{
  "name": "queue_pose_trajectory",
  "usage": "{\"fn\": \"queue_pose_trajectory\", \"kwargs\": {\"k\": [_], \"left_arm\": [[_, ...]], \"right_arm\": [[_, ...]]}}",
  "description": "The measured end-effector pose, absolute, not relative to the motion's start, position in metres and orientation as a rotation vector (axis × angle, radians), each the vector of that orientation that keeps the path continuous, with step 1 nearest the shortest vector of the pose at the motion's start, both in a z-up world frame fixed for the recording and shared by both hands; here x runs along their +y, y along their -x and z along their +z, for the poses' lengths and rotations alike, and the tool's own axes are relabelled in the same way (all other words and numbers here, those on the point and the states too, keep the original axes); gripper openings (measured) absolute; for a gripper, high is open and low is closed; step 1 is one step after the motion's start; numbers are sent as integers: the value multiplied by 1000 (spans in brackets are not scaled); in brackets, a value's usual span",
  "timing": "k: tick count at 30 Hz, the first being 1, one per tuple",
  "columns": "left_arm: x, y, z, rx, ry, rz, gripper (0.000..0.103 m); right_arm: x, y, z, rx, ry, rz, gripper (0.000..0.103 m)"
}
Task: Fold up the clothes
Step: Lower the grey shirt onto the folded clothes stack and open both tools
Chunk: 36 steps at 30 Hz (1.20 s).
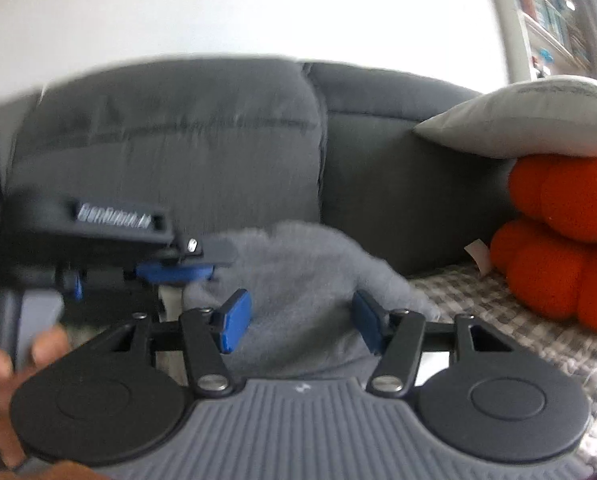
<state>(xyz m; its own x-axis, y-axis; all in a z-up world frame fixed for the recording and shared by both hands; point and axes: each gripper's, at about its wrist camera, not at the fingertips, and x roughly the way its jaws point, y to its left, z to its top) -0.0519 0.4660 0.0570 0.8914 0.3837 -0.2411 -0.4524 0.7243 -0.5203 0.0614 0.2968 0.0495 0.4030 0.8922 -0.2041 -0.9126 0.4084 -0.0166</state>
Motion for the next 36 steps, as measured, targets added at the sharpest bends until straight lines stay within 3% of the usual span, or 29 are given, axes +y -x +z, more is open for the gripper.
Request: {"fn": "queue_pose_trajectory", "kwargs": {"k": [2, 7, 13, 18, 22, 24, 32, 36], "left_arm": [[464, 51, 57, 137, 589, 478, 24], [462, 45, 51, 172, 574, 516, 7], [466, 45, 57, 147, 562, 502, 8], [456, 56, 70, 45, 491, 455, 26], [459, 42, 61, 128, 464, 474, 25], [459, 39, 60, 145, 444, 490, 19], [458, 28, 55, 212, 365, 551, 19], [457, 24, 53, 237, 333, 576, 19]], "right_arm": [[302, -59, 45, 180, 180, 1146, 61], [302, -67, 38, 220, 187, 1164, 60], [301, -64, 35, 216, 186, 1163, 61], [294, -63, 34, 205, 167, 1176, 61], [294, -62, 33, 199, 163, 1174, 61], [293, -63, 34, 198, 157, 1178, 61], [270, -78, 49, 233, -28, 1182, 61], [280, -79, 35, 277, 34, 1177, 61]]}}
